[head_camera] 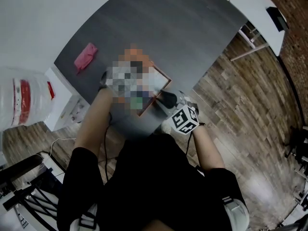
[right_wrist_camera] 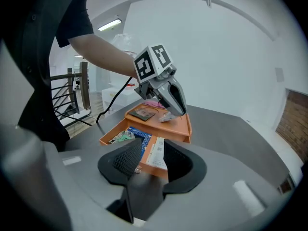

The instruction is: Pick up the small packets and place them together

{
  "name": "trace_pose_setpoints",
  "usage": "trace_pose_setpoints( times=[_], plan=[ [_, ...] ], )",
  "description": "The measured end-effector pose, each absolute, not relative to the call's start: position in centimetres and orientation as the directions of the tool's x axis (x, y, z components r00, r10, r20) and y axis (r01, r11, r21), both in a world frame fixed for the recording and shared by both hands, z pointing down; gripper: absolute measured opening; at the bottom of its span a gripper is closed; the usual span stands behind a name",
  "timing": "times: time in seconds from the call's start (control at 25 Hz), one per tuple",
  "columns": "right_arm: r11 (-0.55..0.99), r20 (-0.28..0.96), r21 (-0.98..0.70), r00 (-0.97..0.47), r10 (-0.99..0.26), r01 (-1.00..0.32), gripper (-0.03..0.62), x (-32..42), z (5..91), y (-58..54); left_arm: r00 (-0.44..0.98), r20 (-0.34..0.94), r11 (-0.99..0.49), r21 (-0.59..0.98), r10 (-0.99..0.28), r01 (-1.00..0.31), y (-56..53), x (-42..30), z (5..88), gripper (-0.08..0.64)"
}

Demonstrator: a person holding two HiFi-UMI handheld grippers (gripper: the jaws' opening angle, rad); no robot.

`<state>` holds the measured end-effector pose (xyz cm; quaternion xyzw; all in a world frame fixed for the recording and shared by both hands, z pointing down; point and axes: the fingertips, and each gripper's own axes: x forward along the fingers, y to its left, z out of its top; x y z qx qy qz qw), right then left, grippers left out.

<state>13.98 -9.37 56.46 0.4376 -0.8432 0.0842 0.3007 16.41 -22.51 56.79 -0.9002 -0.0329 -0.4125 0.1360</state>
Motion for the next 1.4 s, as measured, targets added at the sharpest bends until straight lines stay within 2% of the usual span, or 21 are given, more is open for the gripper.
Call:
trace_pose_setpoints(
  times=[0.36, 0.56, 0.72, 1.04, 1.4],
  plan=[
    [0.569, 0.584, 0.097, -0.416, -0.697, -0.816, 0.147, 14.4, 56.7, -8.9, 0.617, 0.787, -0.970, -0.156, -0.009, 0.185, -23.0, 17.9, 59.3, 0.055],
    [0.573, 0.580, 0.100, -0.420, -0.698, -0.814, 0.147, 14.3, 56.2, -9.2, 0.625, 0.779, -0.983, -0.142, -0.042, 0.112, -23.7, 17.6, 60.2, 0.107],
    [0.574, 0.578, 0.101, -0.422, -0.698, -0.812, 0.147, 14.5, 55.9, -9.4, 0.673, 0.738, -0.986, -0.149, -0.056, 0.081, -23.5, 17.8, 58.9, 0.198],
    [0.604, 0.584, 0.120, -0.436, -0.685, -0.788, 0.147, 14.8, 55.5, -10.3, 0.766, 0.640, -0.992, -0.125, -0.065, 0.020, -22.4, 16.5, 54.6, 0.193],
    [0.700, 0.612, 0.130, -0.499, -0.614, -0.702, 0.147, 12.6, 55.6, -12.1, 0.849, 0.507, -0.989, -0.066, -0.149, -0.134, -20.9, 13.4, 50.9, 0.166]
  ],
)
